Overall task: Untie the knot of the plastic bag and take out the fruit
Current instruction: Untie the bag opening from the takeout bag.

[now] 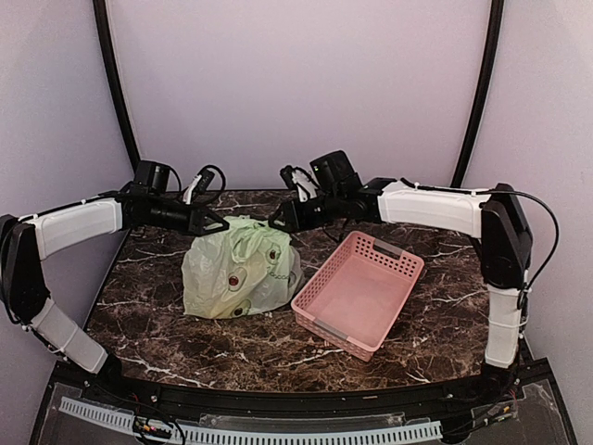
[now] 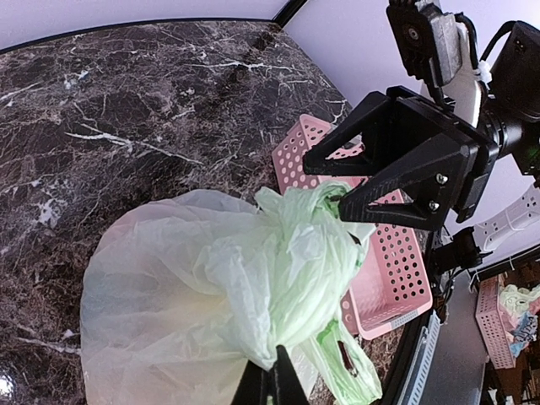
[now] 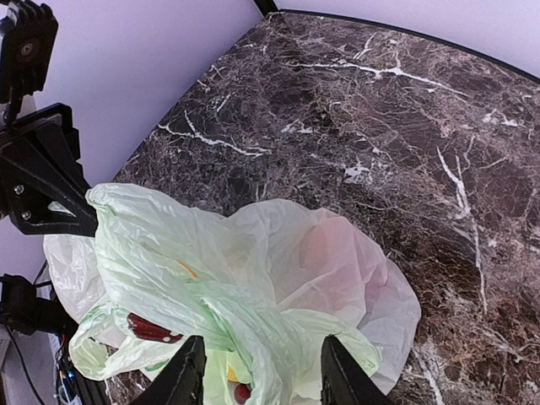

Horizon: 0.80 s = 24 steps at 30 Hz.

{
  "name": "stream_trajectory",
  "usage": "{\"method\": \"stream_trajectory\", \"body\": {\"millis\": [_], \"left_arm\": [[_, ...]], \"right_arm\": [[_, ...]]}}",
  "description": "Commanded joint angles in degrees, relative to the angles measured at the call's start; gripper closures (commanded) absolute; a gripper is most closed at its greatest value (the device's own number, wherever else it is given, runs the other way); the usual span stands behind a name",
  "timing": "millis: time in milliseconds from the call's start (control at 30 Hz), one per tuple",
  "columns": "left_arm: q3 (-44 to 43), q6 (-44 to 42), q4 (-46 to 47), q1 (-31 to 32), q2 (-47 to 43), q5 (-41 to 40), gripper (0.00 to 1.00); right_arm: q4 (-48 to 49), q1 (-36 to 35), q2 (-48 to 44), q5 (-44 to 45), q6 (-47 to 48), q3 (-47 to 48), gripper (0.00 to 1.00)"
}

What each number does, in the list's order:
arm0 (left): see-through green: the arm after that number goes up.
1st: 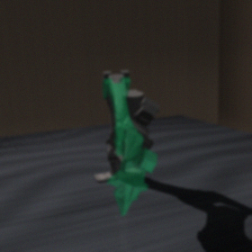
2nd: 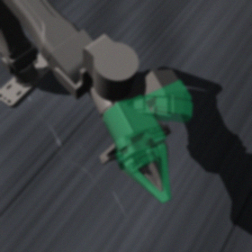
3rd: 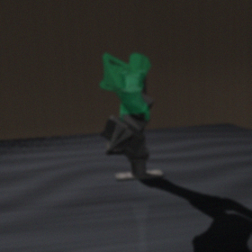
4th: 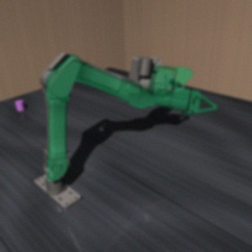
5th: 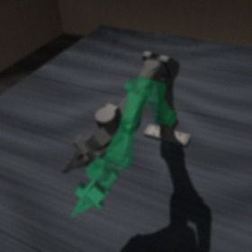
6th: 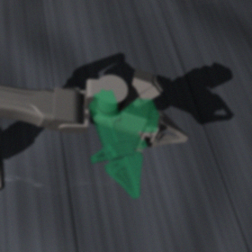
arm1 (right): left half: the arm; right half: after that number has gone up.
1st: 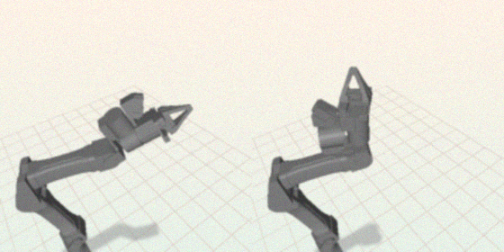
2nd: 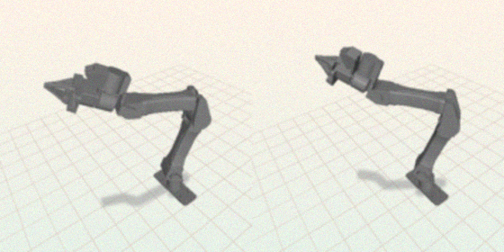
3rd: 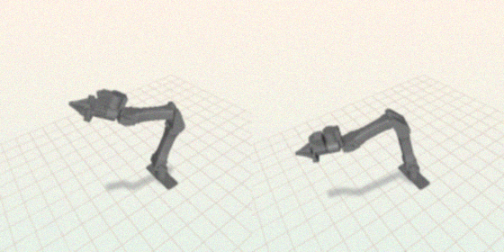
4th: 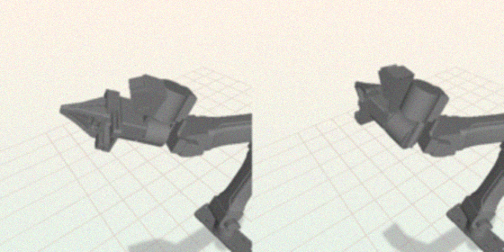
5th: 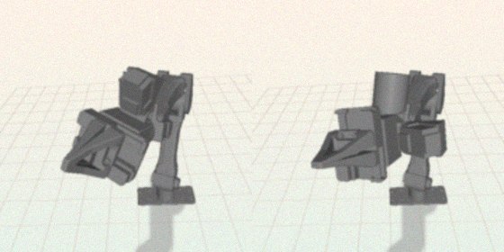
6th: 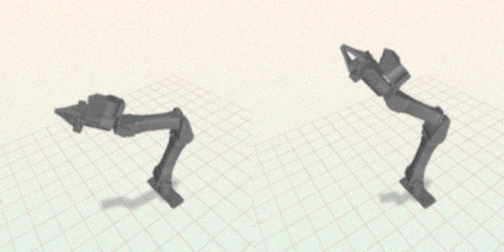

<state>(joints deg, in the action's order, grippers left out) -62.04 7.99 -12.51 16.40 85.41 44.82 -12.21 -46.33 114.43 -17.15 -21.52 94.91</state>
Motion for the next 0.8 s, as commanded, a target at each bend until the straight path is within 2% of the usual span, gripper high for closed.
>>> {"method": "stream_trajectory", "body": {"millis": [0,67,167,233,300,367,400,433,567,767], "left_arm": [[0.33,-1.17,-0.88,0.47,-2.1,-0.29,0.99],[0.26,-1.37,-1.09,0.51,-2.13,-0.57,0.99],[-0.17,-2.4,-1.92,0.68,-2.23,-1.82,0.99],[-0.84,-3.99,-3.28,0.96,-2.81,-4.2,0.82],[-1.18,-6.69,-4.68,2.06,-4.34,-8.09,0.46],[-1.17,-11.05,-5.08,3.6,-6.55,-12.94,0.3],[-1.25,-11.93,-5.03,4.15,-7.71,-15.58,0.27],[-1.42,-13.0,-4.77,5.1,-8.24,-16.44,0.2],[-2.41,-15.08,-2.81,8.76,-10.29,-18.95,0.1],[-6.85,-17.29,-5.67,12.01,-6.06,-19.54,0.08]], "right_arm": [[-0.8,0.36,1.5,-1.85,0.24,2.35,0.6],[-0.73,0.36,1.75,-2.26,0.11,2.55,0.68],[-0.48,0.36,1.74,-2.36,-0.1,2.49,0.88],[0.02,0.36,1.6,-2.91,-0.11,2.26,0.98],[0.52,0.36,1.35,-3.4,-0.02,1.92,1.0],[1.05,0.33,0.99,-3.94,0.07,1.48,1.0],[1.31,0.23,0.83,-4.19,0.07,1.28,1.0],[1.57,0.27,0.68,-4.47,0.0,1.09,1.0],[2.3,0.18,-0.18,-5.34,-0.1,0.51,1.0],[3.41,-0.16,-1.33,-5.53,-0.32,-0.79,1.0]]}}
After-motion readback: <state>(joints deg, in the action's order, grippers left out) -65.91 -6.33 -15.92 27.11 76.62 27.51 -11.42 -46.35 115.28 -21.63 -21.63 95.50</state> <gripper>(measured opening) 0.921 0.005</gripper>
